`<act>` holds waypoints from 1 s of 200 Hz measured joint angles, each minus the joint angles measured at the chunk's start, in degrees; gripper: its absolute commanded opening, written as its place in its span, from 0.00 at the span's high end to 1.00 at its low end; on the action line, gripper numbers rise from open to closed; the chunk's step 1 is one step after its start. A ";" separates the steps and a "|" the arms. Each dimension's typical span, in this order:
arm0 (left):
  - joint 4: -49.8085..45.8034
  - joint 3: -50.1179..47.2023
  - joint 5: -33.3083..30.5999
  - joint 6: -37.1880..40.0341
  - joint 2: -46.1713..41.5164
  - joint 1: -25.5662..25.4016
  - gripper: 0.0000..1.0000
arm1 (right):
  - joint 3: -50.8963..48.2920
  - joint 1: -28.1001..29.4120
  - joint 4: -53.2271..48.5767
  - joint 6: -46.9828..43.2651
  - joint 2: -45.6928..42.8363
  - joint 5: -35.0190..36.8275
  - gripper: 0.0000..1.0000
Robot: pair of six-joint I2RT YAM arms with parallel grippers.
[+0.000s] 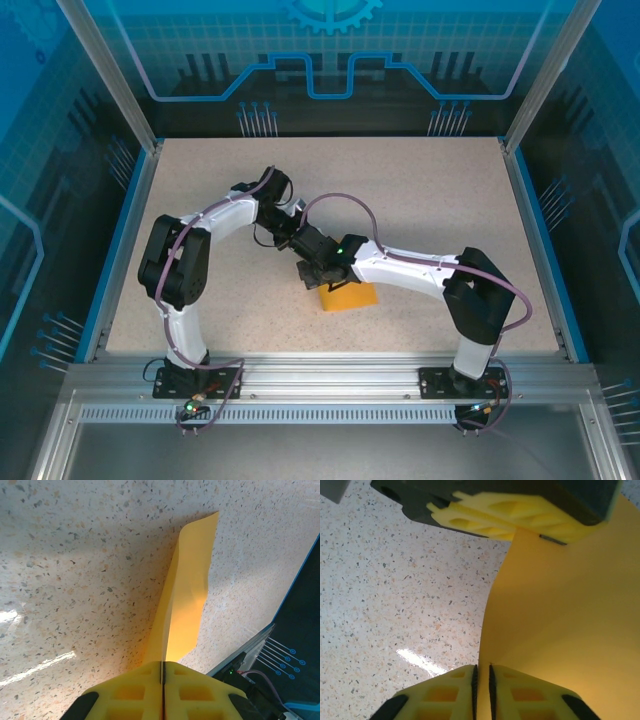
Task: Fold a paper plane with a square sheet of paper (fold left side to right side)
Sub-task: First fold in half a square sheet of paper at the center of the table.
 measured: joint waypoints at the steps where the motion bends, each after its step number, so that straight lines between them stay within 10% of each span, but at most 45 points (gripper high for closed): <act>1: 0.00 0.02 0.00 0.00 0.00 0.00 0.89 | 0.00 0.00 0.02 0.04 0.00 -0.02 0.89; 106: -2.56 1.81 -0.83 2.54 -5.51 4.11 0.20 | -4.22 -2.19 5.25 0.37 -3.43 -10.03 1.00; 200: 4.85 -12.63 0.74 1.42 -20.48 13.77 0.26 | -12.48 -15.23 23.65 5.01 -4.74 -28.68 1.00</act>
